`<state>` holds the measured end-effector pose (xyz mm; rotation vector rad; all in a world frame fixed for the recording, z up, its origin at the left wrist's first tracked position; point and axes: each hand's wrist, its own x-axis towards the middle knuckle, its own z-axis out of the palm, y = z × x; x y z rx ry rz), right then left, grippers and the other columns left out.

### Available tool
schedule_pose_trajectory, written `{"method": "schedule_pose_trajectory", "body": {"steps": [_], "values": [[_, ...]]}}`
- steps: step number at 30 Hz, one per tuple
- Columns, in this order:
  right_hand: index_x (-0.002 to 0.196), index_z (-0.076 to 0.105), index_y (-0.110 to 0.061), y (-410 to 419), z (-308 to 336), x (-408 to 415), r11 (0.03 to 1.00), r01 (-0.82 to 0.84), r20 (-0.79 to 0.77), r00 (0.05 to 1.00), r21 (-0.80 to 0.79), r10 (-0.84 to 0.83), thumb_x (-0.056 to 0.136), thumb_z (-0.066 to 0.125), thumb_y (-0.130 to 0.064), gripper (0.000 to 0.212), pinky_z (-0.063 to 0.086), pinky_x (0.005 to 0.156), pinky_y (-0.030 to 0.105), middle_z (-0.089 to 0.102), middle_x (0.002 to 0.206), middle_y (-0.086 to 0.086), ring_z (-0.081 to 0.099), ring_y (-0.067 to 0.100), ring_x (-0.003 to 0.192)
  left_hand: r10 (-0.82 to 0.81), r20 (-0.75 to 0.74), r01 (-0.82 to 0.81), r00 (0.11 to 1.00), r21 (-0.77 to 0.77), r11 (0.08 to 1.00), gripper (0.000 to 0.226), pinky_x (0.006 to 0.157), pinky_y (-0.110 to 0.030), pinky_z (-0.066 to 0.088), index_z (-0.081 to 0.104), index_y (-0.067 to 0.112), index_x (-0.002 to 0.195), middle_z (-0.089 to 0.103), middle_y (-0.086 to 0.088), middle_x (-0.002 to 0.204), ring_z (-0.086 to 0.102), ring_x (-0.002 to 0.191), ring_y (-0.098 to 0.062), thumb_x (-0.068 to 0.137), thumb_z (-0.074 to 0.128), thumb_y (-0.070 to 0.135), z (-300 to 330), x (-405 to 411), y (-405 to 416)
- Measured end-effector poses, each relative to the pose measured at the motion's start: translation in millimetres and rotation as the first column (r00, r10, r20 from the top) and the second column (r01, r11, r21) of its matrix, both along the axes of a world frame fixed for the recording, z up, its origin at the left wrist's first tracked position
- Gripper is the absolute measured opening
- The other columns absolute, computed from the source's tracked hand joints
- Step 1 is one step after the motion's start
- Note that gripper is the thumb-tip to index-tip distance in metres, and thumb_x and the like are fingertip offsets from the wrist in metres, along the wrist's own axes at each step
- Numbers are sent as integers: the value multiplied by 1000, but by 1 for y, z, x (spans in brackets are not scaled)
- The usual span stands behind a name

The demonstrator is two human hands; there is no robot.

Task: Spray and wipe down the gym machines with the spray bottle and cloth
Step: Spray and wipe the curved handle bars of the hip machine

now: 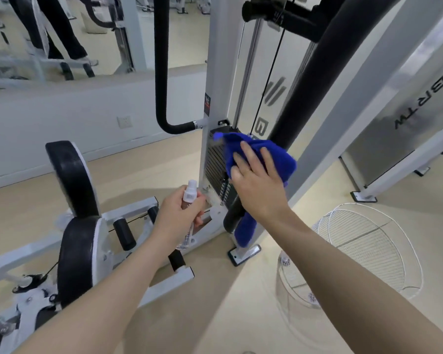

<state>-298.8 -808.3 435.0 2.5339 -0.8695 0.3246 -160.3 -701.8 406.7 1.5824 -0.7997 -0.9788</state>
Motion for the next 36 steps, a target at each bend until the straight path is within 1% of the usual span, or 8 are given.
{"method": "schedule_pose_trajectory", "body": {"steps": [3,7,13,18,21,29,32,36], "values": [[105,51,-14,8,-28,9,980,105,-429,903,167,-24,86,52,-11,19,17,111,41,63,111,5,47,29,116,7,-20,-6,1000,12,1000,8,52,-21,47,58,14,85,56,-4,66,52,57,-15,92,55,15,-9,5,5],[112,48,-9,20,-61,9,978,51,-592,802,203,81,89,44,-7,23,18,112,42,57,118,8,43,29,119,-32,75,27,997,69,997,8,57,-27,51,57,15,85,57,-2,69,52,57,-12,92,54,18,-20,7,10],[79,59,-18,-7,-3,6,981,-42,-355,934,-188,-28,76,60,-21,5,36,94,33,67,82,0,61,22,92,-84,121,70,989,119,990,8,69,-42,56,57,17,84,60,-2,68,53,57,-13,91,54,21,-16,8,11],[79,56,-13,-3,-10,8,983,-9,-292,955,-184,-46,82,52,-16,6,34,103,38,66,79,6,60,27,88,-89,84,79,993,113,990,10,61,-32,51,58,18,81,59,1,66,53,56,-14,91,55,17,-20,0,0],[89,53,-16,13,-75,15,998,51,-457,887,-37,-63,87,49,-23,8,36,97,34,63,86,1,57,23,90,-108,97,95,989,137,986,8,56,-23,50,58,13,84,59,-2,68,53,56,-12,91,55,17,-39,1,0],[100,60,-17,24,-191,14,985,9,-817,560,172,137,81,60,-13,19,32,101,37,63,100,0,54,26,103,-114,188,65,975,251,966,8,69,-42,54,56,19,83,64,-6,72,57,59,-15,89,56,24,-89,16,28],[103,53,-16,23,-206,-20,785,280,-646,739,552,191,85,57,-12,19,37,93,34,65,101,3,58,26,100,-74,144,37,987,244,969,7,67,-40,53,57,17,83,61,-7,69,54,58,-16,89,56,21,-92,8,25],[99,46,-14,10,-177,-82,581,449,-244,884,679,-398,96,34,-15,12,42,71,33,62,89,6,59,28,81,-106,99,75,989,270,960,9,63,-33,44,56,16,84,58,-4,69,52,61,-17,90,53,22,-89,-16,2]]}}
